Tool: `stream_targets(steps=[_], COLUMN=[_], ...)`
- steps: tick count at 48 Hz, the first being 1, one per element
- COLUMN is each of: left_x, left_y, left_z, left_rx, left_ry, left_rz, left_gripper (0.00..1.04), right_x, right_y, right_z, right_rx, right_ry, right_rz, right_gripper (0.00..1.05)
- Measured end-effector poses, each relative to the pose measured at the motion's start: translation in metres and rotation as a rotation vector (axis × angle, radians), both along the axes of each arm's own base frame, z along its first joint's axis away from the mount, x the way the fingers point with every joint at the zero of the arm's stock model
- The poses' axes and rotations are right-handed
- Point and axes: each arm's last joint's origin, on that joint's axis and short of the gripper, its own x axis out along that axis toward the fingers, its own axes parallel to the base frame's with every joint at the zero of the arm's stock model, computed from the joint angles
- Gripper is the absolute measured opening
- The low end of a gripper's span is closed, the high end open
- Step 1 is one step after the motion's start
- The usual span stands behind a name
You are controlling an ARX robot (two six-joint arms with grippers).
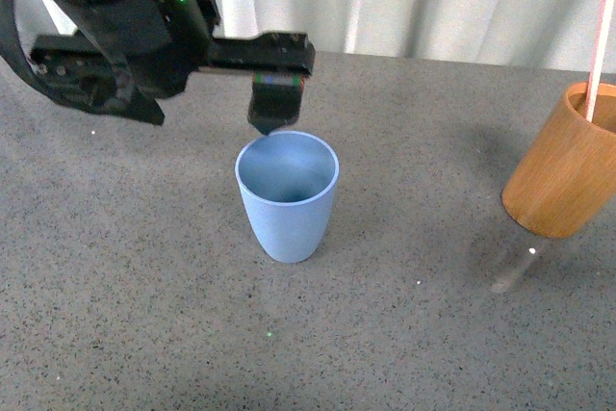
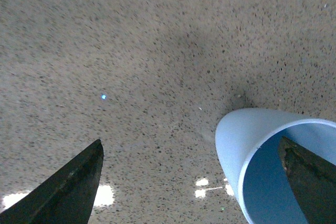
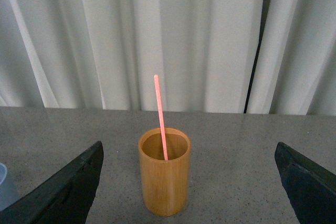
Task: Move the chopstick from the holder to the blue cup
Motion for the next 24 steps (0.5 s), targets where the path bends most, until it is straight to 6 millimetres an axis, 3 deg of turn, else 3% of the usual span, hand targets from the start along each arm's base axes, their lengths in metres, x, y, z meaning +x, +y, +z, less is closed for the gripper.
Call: stream_targets(steps=[11,17,24], left_x=[-0.001,-0.016,-0.031], left_y=[0.025,0.053,0.066], left_z=[0.034,0.056,0.066], left_rx=[0.029,0.071,0.101], left_ry=[-0.142,-0.447,-0.683], left_rz=[0.068,0.225,0.332], left_gripper=[0.98,0.98,0.98], right_x=[0.000,0.000,0.000], right_y=[0.000,0.000,0.000], right_z=[0.000,0.000,0.000], right_rx=[0.000,0.000,0.000], right_ry=[0.000,0.000,0.000], right_rz=[0.000,0.000,0.000], right_gripper=[0.95,0.95,0.95])
